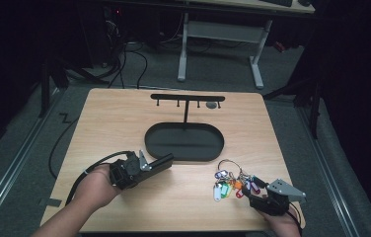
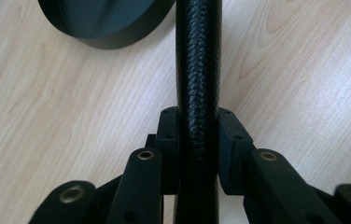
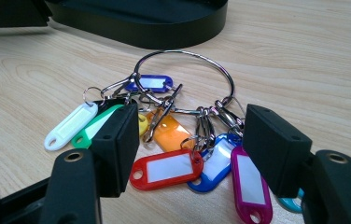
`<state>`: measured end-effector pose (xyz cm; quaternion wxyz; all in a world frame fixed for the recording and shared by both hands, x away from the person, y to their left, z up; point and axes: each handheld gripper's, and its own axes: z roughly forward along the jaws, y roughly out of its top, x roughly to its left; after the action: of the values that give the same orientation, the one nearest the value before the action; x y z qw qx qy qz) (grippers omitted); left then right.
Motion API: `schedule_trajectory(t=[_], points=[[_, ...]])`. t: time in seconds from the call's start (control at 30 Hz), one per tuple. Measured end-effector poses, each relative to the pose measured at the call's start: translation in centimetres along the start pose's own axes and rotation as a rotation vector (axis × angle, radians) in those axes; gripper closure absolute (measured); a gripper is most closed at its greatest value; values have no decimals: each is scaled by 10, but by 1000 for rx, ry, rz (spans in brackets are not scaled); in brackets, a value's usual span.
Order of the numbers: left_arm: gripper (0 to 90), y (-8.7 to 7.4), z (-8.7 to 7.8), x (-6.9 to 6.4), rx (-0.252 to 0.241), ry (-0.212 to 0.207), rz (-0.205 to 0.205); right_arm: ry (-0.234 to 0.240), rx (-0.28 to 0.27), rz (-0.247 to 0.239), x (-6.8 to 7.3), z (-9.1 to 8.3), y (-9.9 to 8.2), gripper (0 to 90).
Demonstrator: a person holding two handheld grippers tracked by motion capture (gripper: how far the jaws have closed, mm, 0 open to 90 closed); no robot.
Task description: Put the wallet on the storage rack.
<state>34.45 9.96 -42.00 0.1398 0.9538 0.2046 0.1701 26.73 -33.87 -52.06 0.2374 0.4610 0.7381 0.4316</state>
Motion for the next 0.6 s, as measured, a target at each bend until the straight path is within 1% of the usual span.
schedule_trajectory(t=[0.13,0.23,0.3,0.37,0.4,0.47,0.5,0.6], points=[[737,4,-7,1,-34,19,10,-1,-4,-2,0,-1,0,368],[737,8,-11,1,-48,41,34,-2,-2,1,0,-1,0,372],[737,10,-12,-1,-70,72,66,-1,-2,2,0,0,0,373],[737,12,-13,-2,-91,90,89,-2,-3,1,0,0,0,375],[737,14,-14,-4,-104,105,111,-3,-5,-1,0,0,0,375],[736,17,-15,-5,-116,112,121,-7,-9,-4,0,-1,0,376],[736,19,-15,-5,-123,109,125,-11,-13,0,0,-1,0,376],[736,24,-15,-3,-121,110,141,-17,-19,9,-1,-1,0,376]])
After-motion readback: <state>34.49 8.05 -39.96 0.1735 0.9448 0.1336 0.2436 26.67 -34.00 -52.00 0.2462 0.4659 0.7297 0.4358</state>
